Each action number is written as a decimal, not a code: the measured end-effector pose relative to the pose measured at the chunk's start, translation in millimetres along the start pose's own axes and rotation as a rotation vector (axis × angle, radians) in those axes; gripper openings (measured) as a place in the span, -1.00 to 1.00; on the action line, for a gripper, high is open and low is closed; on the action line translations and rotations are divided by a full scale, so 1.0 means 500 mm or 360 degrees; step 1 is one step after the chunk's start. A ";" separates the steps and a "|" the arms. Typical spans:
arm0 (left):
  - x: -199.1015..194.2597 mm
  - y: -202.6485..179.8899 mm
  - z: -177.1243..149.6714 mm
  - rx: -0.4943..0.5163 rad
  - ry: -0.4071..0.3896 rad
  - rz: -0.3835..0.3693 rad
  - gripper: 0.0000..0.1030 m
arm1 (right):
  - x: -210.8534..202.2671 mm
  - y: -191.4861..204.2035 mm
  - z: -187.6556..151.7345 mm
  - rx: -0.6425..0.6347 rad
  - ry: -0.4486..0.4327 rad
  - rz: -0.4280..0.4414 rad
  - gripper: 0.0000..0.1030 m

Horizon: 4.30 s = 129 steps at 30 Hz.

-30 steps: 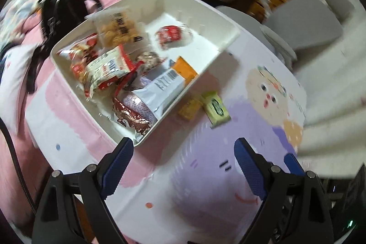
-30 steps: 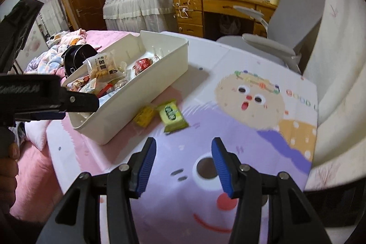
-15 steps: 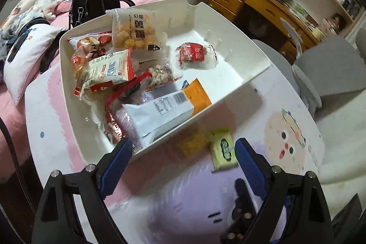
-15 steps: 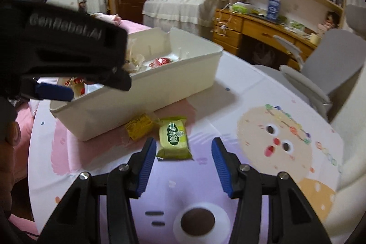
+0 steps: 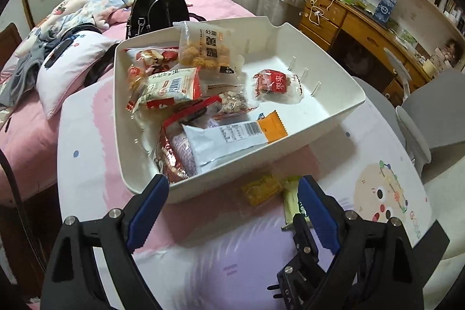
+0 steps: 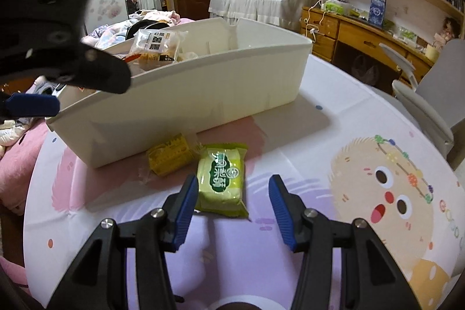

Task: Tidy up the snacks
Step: 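Grasp the yellow packet with the left gripper while the right grasps the green square packet, then carry the yellow packet and green packet into the white tray and release both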

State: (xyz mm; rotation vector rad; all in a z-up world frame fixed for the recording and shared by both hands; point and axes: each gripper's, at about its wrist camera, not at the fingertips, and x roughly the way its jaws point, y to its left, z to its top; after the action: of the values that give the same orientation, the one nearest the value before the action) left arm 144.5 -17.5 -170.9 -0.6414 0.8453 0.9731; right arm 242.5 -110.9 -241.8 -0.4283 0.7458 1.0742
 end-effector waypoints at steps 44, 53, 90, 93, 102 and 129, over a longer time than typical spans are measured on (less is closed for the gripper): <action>0.176 -0.083 -0.047 -0.0047 0.0221 0.0030 0.78 | -0.016 -0.093 -0.038 0.0240 0.0259 -0.0029 -0.25; 0.193 -0.106 -0.051 0.0045 0.0184 0.0009 0.55 | -0.026 -0.098 -0.044 0.0280 0.0268 -0.0059 -0.25; -0.065 -0.007 -0.051 0.0701 0.0184 -0.0314 -0.17 | -0.198 -0.010 -0.042 0.0553 0.0290 -0.0314 -0.28; -0.097 0.013 -0.030 0.0752 0.0181 -0.0375 -0.17 | -0.216 0.017 -0.035 0.0584 0.0272 -0.0304 -0.28; -0.171 0.072 0.056 0.0932 0.0130 -0.0467 -0.17 | -0.254 0.111 0.021 0.0648 0.0192 -0.0236 -0.28; -0.037 0.173 0.370 0.1658 0.0339 -0.1199 0.13 | -0.101 0.371 0.233 0.1065 -0.0084 -0.0690 -0.23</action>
State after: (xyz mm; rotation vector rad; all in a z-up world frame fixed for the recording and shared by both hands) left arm 120.6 157.1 -66.2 -0.1027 1.0404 -0.2646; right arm 100.6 12.6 -118.6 0.0200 0.8661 0.3879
